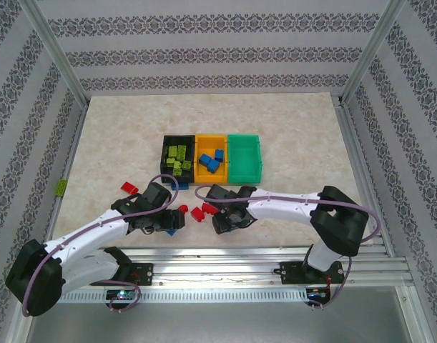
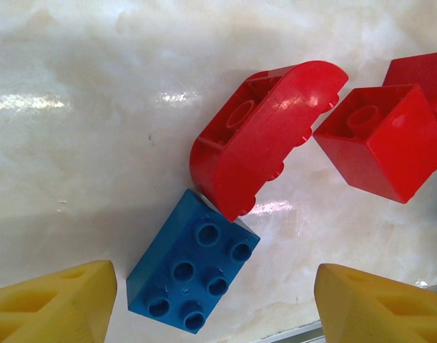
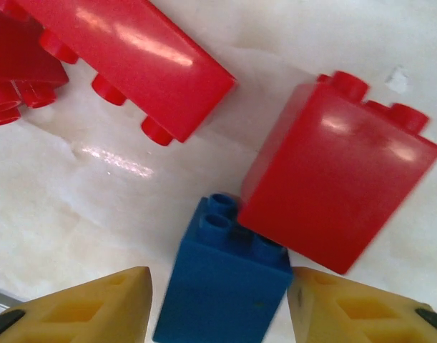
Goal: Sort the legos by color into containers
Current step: Pick up the lego from the bottom-center of the table.
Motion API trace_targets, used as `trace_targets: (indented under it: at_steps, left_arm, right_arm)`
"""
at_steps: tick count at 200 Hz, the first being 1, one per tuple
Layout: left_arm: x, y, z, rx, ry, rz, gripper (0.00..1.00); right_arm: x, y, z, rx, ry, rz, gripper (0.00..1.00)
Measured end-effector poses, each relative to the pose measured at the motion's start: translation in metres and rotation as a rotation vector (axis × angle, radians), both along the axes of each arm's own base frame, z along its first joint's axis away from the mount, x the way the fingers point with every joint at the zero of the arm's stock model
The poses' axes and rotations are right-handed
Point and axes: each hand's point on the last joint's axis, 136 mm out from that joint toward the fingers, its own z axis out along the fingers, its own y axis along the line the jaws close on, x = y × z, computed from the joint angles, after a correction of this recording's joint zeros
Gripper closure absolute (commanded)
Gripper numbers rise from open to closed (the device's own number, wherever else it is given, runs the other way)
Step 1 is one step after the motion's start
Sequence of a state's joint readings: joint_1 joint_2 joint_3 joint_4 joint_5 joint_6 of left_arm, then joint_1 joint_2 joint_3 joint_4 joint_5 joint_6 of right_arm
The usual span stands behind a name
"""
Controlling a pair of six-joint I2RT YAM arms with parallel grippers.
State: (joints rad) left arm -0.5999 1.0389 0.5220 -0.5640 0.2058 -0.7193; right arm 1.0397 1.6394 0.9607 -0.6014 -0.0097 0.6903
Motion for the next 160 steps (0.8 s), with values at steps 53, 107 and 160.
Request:
trace_targets:
  at_steps: [53,107,160]
  left_arm:
    - [0.0,0.0,0.0,0.0,-0.001,0.0,0.27]
    - [0.001,0.0,0.0,-0.002,-0.003,0.0,0.27]
    - [0.002,-0.001,0.004,-0.012,-0.017,0.0,0.27]
  right_arm:
    - [0.001,0.004,-0.005,-0.026,-0.016,0.006,0.65]
    - [0.015,0.022,0.017,0.034,-0.073,0.016,0.72]
    - [0.033,0.038,0.058,0.142,-0.161,0.026,0.72]
